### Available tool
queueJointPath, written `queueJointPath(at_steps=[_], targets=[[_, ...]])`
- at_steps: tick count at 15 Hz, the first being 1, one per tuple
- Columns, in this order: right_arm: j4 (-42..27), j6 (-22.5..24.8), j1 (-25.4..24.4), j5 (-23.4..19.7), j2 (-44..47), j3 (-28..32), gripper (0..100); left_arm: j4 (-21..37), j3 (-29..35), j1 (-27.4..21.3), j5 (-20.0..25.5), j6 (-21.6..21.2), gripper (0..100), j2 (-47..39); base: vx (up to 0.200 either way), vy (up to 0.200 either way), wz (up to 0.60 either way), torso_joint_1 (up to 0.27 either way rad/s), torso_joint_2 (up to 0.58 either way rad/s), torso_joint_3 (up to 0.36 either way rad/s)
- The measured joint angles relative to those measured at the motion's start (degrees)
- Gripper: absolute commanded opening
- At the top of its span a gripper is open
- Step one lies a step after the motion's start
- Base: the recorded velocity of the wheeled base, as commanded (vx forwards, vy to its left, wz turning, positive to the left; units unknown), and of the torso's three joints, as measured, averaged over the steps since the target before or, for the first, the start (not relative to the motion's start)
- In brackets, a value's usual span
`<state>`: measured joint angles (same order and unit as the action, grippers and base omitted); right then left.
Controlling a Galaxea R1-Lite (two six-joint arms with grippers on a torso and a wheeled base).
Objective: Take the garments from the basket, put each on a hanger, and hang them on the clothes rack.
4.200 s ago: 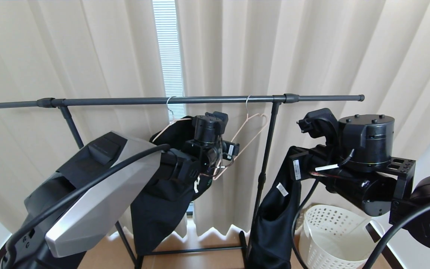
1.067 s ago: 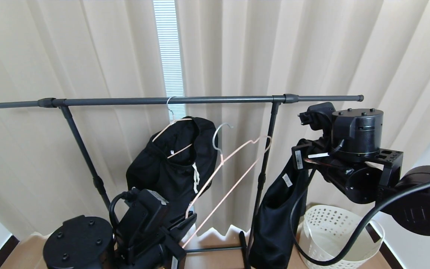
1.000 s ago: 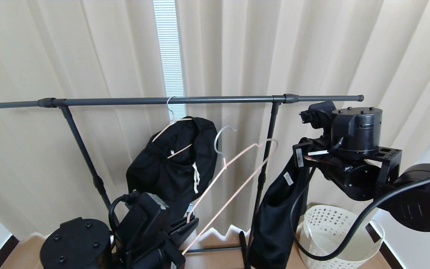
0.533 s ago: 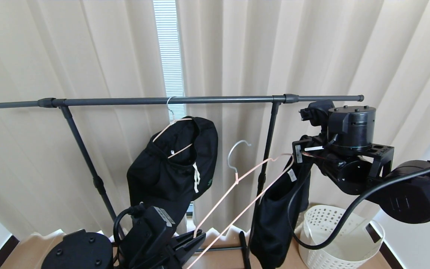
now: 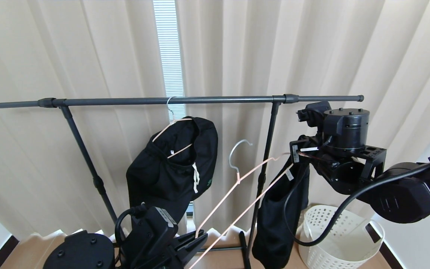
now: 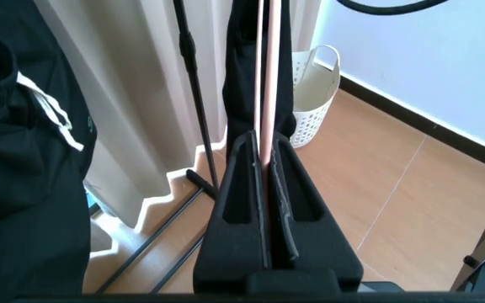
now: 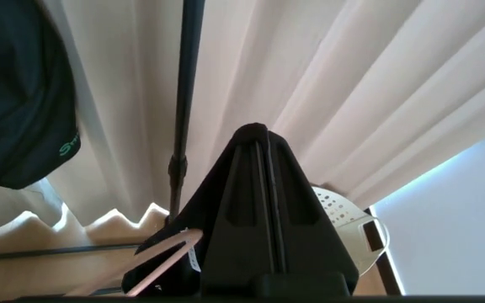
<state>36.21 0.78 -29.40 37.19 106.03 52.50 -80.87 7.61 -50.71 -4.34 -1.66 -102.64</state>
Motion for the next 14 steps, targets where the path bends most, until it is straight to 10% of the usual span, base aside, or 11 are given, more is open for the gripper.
queueJointPath(at_steps=[14], targets=[[0.0, -0.7, -11.7, -0.3, -4.8, -4.9, 0, -9.0, -0.8, 0.0, -0.2, 0.8, 0, -6.7, 0.000, 0.000, 0.00, 0.000, 0.00, 0.000]])
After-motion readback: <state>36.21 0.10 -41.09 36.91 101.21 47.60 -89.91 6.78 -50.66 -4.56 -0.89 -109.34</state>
